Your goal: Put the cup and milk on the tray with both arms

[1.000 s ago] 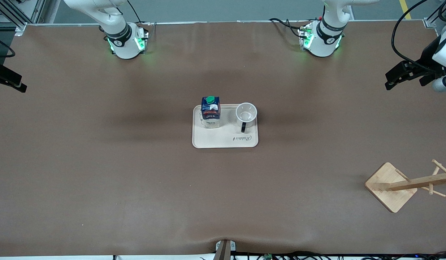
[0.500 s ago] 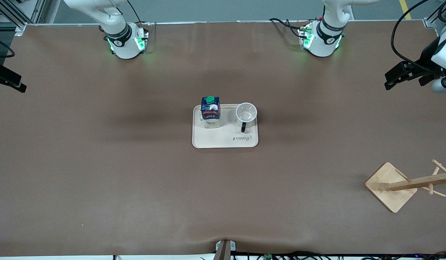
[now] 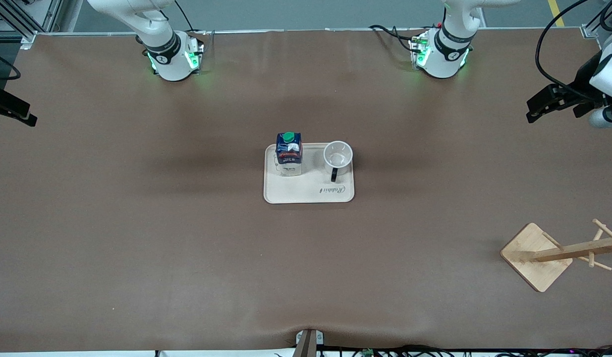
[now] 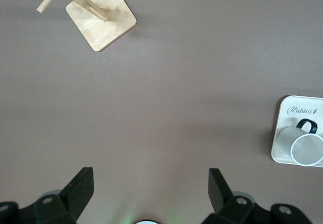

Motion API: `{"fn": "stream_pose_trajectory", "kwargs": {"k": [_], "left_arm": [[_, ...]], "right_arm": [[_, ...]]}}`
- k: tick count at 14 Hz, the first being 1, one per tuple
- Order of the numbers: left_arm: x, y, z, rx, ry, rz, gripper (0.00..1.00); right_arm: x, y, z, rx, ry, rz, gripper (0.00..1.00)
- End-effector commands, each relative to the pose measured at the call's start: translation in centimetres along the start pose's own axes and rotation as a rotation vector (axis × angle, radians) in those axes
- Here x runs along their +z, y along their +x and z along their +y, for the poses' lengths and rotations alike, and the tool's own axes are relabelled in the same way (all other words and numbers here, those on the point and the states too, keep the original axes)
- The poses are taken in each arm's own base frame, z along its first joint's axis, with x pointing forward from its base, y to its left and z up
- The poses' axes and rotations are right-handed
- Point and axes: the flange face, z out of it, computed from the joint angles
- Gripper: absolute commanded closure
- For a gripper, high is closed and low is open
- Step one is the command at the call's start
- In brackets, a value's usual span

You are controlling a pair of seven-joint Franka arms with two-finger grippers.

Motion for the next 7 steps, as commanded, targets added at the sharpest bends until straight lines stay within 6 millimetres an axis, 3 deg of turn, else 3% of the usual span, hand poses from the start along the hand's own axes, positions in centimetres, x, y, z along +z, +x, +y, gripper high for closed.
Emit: {"fn": "stream_pose_trajectory", "kwargs": {"k": [1, 7], "left_arm": [[-0.36, 0.1, 0.13, 0.008, -0.012, -0.012, 0.0], [-0.41, 0.14, -0.11, -0.006, -0.012, -0.01, 0.0]], "right_arm": [[-0.07, -0.02, 0.58, -0.002, -0.008, -0.005, 0.0], [0.01, 0.02, 0.9, 0.004, -0.008, -0.007, 0.0]]}}
